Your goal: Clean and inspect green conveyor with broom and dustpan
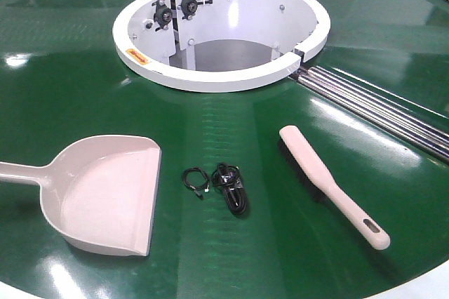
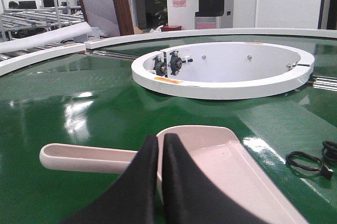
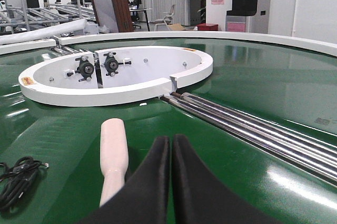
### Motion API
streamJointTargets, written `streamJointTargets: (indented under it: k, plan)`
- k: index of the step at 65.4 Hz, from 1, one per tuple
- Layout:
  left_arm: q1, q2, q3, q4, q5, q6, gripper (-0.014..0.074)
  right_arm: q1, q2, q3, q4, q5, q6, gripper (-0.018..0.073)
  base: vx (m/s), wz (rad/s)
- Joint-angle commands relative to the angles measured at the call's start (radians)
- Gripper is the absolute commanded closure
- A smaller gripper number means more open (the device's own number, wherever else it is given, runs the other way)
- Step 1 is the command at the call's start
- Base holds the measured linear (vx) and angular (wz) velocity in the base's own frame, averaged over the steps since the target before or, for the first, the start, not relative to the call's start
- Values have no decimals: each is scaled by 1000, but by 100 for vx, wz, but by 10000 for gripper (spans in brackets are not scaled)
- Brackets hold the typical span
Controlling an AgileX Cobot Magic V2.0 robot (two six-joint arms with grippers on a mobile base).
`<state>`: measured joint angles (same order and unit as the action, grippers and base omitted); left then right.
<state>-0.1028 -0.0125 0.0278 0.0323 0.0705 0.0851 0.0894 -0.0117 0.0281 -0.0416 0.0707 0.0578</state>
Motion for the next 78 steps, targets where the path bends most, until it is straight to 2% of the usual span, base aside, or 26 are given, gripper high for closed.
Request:
streamJointTargets:
  k: [1, 15, 22, 26, 36, 50, 64, 78]
  plan:
    - [0, -14, 9, -4, -71, -9, 603, -7, -11, 3, -6, -71, -1, 568, 0, 0]
    - [0, -14, 9, -4, -71, -9, 603, -7, -11, 3, -6, -71, -1, 568, 0, 0]
    - [0, -14, -12, -26, -149, -27, 603, -7, -11, 3, -6, -71, -1, 568, 0, 0]
    - [0, -12, -63, -41, -155, -39, 603, -7, -11, 3, -6, -71, -1, 568, 0, 0]
    - [0, 94, -247, -41, -76, -39, 603, -7, -11, 3, -6, -71, -1, 568, 0, 0]
    - [0, 362, -483, -41, 128, -39, 603, -7, -11, 3, -6, -71, -1, 568, 0, 0]
    - [0, 515, -497, -63, 138, -39, 603, -7, -11, 3, -6, -71, -1, 568, 0, 0]
    - [0, 574, -498, -56, 127, -39, 571, -7, -11, 3, -6, -71, -1, 568, 0, 0]
